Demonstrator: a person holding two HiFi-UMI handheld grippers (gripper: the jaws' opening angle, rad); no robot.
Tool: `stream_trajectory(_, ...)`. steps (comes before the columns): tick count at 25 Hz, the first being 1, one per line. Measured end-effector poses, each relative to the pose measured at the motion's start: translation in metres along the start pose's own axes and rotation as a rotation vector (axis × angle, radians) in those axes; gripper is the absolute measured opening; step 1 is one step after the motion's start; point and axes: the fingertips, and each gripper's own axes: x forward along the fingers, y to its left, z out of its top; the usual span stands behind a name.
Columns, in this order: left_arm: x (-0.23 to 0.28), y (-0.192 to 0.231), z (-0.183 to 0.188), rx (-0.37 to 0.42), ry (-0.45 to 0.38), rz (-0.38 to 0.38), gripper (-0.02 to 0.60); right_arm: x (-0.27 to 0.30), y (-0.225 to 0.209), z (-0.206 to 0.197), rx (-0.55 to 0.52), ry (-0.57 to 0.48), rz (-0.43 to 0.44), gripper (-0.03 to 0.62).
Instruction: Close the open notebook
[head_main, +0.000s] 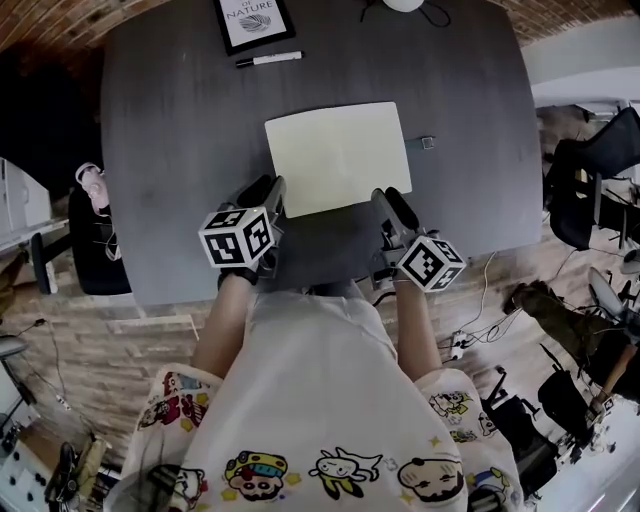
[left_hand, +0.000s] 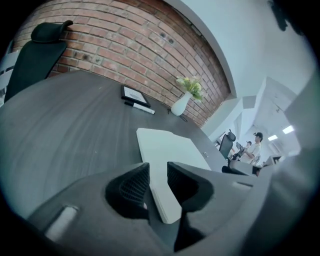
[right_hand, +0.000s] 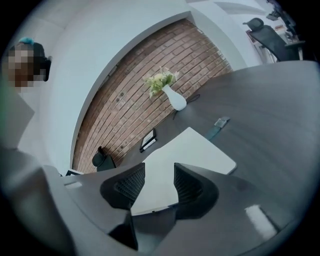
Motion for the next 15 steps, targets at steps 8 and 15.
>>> stream_trajectory(8,0.017,0.013,-0.02,-0.151,0.046,0.022,0.103,0.006,-0.013,-0.021,0.129,0.013,0.004,0.178)
stream_trajectory(15,0.025,0.01,-0.024,-0.222,0.075,0.042,0.103,-0.001,-0.019,-0.019,0.167,-0.012,0.004,0.178)
